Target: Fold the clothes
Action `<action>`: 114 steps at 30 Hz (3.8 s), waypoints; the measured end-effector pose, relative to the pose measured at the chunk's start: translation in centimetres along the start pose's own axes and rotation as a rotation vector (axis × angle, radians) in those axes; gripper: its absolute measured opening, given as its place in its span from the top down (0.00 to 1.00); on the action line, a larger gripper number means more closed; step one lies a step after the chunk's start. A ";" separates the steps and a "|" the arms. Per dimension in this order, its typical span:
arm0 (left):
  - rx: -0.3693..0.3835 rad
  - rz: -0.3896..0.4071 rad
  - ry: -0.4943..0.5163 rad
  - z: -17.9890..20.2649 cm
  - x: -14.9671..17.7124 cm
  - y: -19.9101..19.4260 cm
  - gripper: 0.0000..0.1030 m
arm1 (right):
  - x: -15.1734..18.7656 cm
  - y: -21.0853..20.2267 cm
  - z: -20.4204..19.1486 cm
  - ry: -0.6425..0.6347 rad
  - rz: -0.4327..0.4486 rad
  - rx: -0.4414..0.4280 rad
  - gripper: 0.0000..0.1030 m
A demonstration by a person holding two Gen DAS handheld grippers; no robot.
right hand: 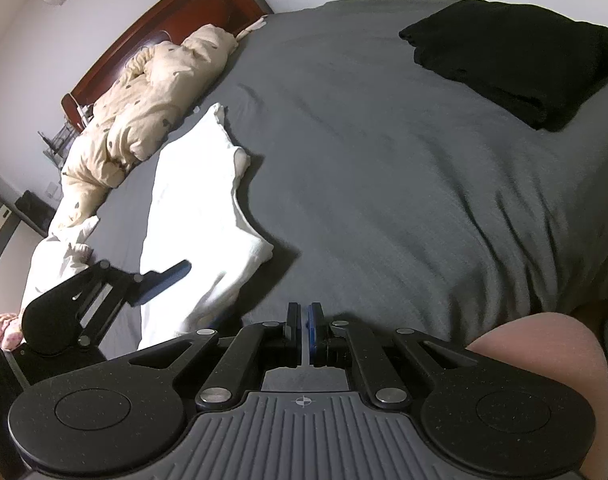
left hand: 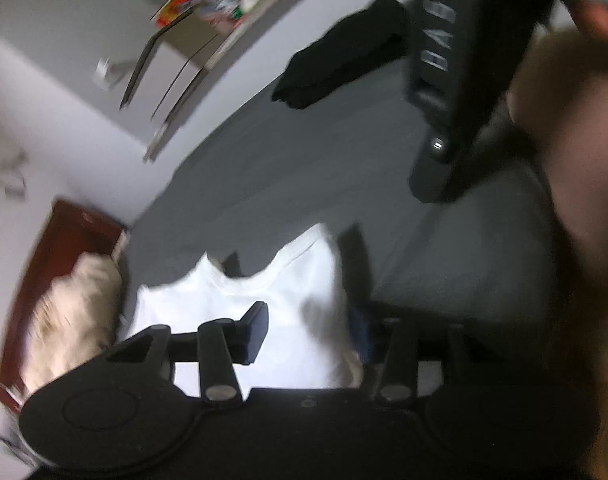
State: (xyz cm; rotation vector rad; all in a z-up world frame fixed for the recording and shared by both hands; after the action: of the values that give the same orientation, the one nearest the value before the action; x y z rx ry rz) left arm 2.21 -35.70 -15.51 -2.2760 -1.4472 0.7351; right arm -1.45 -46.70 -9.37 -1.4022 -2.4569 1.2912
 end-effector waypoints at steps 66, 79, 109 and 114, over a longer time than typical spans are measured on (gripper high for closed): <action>0.117 0.101 -0.635 -6.7 5.1 -1.8 0.59 | -4.4 7.1 -8.9 -0.197 -0.093 -0.376 0.92; -0.122 0.017 -0.234 -2.4 0.9 -1.1 0.52 | -6.4 5.2 -7.9 -0.071 -0.111 -0.413 0.92; -0.128 0.074 -0.384 -5.2 3.0 -1.9 0.87 | -6.2 4.7 -5.9 0.034 -0.126 -0.302 0.70; -0.076 0.079 -0.466 -5.9 3.5 -1.6 0.87 | -6.2 3.2 -4.0 0.255 -0.117 -0.366 0.12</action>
State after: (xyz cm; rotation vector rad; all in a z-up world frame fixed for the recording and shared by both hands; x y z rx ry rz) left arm 5.79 -31.94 -10.72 -2.3295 -1.6040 1.3251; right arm 6.06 -47.87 -6.77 -1.3588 -2.6332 0.6148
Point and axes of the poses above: each gripper's, at about its wrist camera, not at the fingertips, and y roughly the way its jaws point, z to its right, x to its underside, the point moved 10 cm from there along y, roughly the way its jaws point, and after that the axes turned 14 degrees about y, right-handed, at the moved point
